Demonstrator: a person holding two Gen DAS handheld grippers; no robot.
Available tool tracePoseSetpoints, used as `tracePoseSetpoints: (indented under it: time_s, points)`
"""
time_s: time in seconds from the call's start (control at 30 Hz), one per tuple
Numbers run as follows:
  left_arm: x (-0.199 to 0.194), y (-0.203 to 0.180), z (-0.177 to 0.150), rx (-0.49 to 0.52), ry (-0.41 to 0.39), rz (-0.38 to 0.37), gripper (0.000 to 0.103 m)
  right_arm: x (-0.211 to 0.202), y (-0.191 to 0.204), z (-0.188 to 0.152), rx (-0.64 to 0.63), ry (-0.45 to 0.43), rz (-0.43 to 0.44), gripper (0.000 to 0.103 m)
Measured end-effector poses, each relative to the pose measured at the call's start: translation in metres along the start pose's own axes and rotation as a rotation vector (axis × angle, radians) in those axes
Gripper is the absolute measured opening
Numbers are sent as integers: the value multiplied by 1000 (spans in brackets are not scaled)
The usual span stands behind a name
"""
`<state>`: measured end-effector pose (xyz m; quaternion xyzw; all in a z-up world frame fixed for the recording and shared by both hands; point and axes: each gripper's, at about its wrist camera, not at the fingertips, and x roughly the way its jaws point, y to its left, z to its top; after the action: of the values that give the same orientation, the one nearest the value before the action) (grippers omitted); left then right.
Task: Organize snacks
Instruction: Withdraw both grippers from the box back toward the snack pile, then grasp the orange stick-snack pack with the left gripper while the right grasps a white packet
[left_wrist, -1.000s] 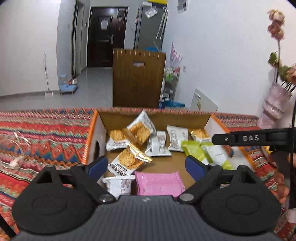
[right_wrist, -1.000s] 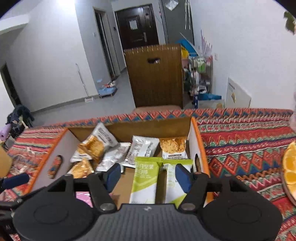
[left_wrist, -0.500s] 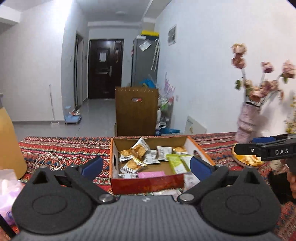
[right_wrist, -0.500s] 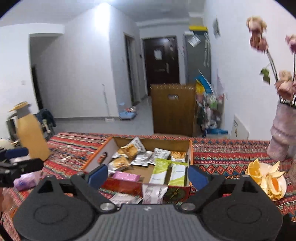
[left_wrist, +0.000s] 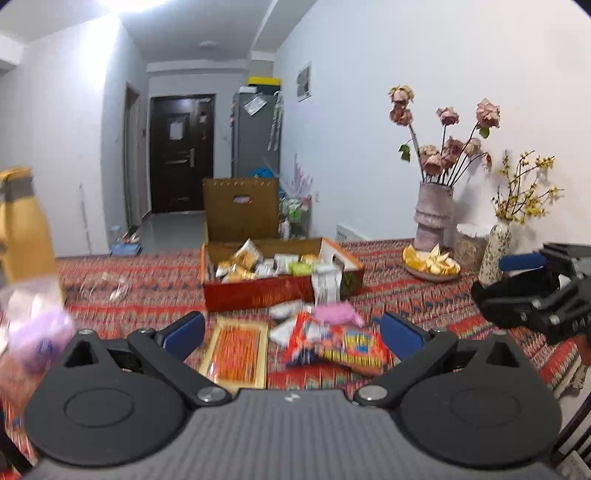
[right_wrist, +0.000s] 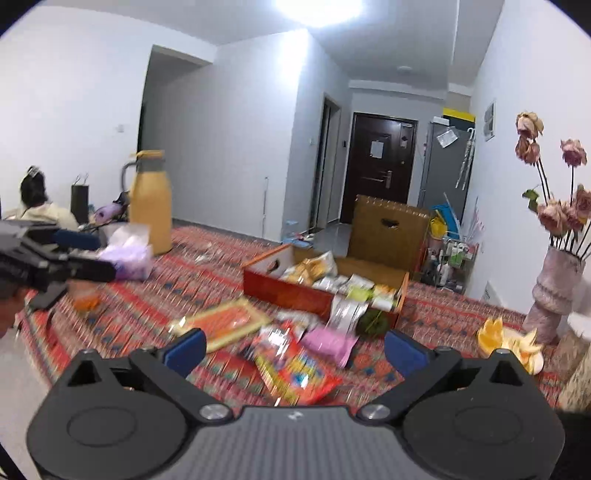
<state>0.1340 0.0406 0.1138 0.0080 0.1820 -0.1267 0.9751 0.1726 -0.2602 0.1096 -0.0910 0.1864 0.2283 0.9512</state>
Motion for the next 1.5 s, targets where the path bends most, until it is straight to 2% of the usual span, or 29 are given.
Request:
tracePoseSetpoints:
  time_s: [0.13, 0.33, 0.4, 0.57, 0.8, 1.03, 1.5]
  points:
    - [-14, 1, -35, -72, 49, 17, 103, -8, 24, -41, -10, 37, -26, 103]
    - [-8, 12, -78, -210, 167, 35, 103, -6, 44, -96, 42, 133, 26, 103]
    - [-1, 14, -87, -225, 211, 36, 103, -3, 47, -107, 57, 169, 24, 103]
    - [10, 19, -98, -236, 257, 45, 103, 8, 48, -119, 87, 216, 10, 103]
    - [38, 27, -102, -252, 308, 48, 103, 43, 34, -108, 134, 235, -30, 103]
    - [77, 41, -90, -246, 320, 62, 103, 92, 22, -87, 137, 223, -45, 102]
    - [187, 60, -40, -96, 276, 66, 103, 184, -13, -45, 79, 204, -74, 101]
